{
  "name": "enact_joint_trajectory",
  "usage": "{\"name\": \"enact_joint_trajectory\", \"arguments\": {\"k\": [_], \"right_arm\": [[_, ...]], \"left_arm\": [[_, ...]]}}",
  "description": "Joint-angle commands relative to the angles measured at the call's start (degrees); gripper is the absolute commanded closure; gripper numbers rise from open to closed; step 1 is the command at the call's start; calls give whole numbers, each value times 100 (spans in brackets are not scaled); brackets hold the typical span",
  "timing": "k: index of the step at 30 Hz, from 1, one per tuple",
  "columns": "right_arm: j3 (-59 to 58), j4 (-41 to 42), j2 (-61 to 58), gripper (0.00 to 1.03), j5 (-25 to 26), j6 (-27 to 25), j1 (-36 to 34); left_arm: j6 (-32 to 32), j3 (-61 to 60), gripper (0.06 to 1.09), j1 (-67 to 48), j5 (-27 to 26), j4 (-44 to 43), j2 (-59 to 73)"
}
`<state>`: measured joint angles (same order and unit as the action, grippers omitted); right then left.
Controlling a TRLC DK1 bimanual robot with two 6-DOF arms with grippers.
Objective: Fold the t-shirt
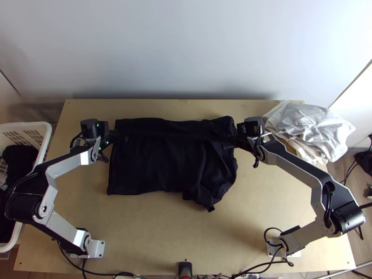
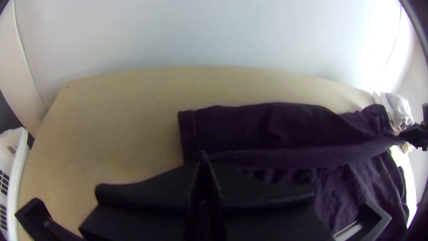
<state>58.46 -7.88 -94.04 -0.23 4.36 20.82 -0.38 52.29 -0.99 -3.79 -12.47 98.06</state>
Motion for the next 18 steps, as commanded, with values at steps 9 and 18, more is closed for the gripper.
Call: {"name": "enact_joint_trajectory", "arguments": {"k": [9, 18], "right_arm": [[-502, -29, 281, 100, 5, -14, 221], [-669, -73, 545, 100, 5, -5, 353]], "left_arm": [[-6, -492, 105, 38, 1, -151, -200], [29, -747, 105, 91, 1, -159, -349]]}}
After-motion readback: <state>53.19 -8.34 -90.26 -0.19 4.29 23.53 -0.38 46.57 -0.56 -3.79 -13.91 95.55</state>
